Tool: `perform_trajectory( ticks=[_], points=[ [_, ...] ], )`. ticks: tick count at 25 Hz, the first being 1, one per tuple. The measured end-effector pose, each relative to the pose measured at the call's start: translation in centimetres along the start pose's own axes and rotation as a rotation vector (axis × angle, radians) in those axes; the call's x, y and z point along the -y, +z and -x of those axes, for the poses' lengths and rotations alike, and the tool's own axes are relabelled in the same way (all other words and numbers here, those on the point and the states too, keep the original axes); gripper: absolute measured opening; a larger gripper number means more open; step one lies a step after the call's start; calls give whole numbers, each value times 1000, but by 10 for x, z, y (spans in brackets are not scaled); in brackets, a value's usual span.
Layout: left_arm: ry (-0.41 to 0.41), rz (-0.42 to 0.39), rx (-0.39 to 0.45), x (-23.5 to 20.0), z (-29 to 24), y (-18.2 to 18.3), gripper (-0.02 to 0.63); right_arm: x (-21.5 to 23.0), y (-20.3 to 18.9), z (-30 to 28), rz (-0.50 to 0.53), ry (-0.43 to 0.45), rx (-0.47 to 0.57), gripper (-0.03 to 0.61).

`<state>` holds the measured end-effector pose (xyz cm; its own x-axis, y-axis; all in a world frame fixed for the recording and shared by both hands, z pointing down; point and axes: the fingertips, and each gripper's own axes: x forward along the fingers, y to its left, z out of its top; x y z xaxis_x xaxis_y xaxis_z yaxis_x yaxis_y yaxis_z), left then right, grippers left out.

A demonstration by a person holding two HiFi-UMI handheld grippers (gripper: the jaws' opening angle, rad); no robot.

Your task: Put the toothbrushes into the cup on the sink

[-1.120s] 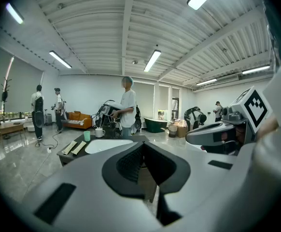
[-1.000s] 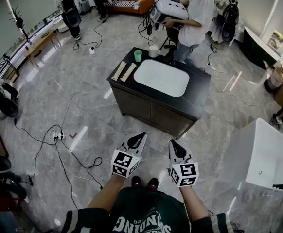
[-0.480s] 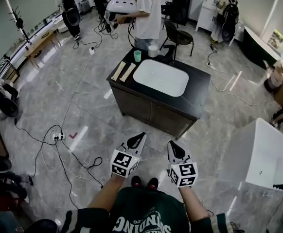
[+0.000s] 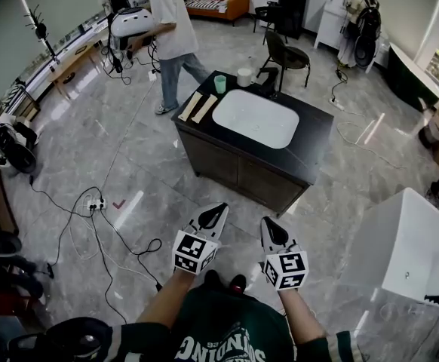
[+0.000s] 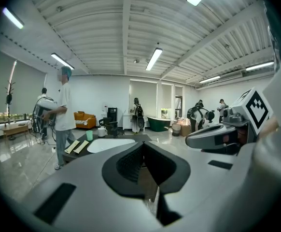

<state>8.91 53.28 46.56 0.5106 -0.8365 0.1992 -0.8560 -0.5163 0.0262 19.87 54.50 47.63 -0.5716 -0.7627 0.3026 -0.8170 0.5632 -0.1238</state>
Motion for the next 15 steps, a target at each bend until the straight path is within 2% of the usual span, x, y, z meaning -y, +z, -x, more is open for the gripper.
perform_trajectory(
  ticks=[15],
  points=[
    [-1, 8, 8, 5, -29, 3, 11, 30, 0, 0, -1, -13, 1, 40]
  ],
)
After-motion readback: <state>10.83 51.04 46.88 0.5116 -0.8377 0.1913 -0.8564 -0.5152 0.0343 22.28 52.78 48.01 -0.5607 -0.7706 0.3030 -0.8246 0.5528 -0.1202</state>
